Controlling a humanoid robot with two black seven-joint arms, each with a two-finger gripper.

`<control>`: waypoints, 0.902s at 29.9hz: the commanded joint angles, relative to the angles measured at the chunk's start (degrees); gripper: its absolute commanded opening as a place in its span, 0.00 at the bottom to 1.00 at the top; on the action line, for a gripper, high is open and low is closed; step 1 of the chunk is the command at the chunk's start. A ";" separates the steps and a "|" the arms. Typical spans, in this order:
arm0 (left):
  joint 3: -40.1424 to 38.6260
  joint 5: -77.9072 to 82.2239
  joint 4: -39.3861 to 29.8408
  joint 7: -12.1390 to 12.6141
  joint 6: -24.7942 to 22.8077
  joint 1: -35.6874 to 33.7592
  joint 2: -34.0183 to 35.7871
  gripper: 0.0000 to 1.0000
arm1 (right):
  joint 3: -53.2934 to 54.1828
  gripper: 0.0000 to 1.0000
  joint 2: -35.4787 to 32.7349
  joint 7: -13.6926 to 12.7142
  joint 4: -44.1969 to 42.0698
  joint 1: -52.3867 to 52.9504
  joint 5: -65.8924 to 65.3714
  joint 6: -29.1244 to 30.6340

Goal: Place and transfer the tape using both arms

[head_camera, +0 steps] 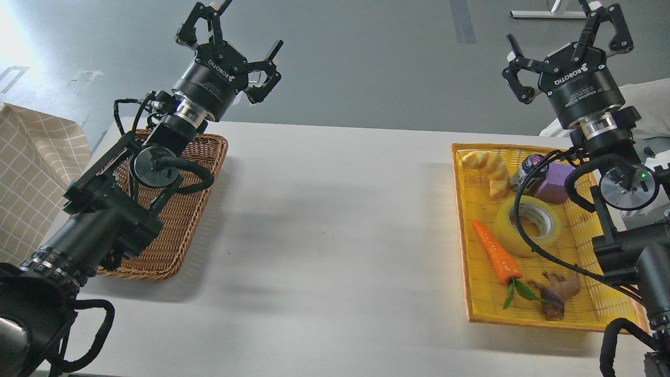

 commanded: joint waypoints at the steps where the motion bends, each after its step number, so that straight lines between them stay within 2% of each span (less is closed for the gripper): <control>1: -0.15 0.03 0.00 0.02 0.00 -0.09 0.17 0.98 | 0.01 1.00 -0.01 0.00 0.02 -0.01 0.00 0.00; 27: -0.86 -0.05 0.00 0.11 0.00 -0.09 0.35 0.98 | 1.77 1.00 0.34 0.35 0.02 -0.01 0.00 0.00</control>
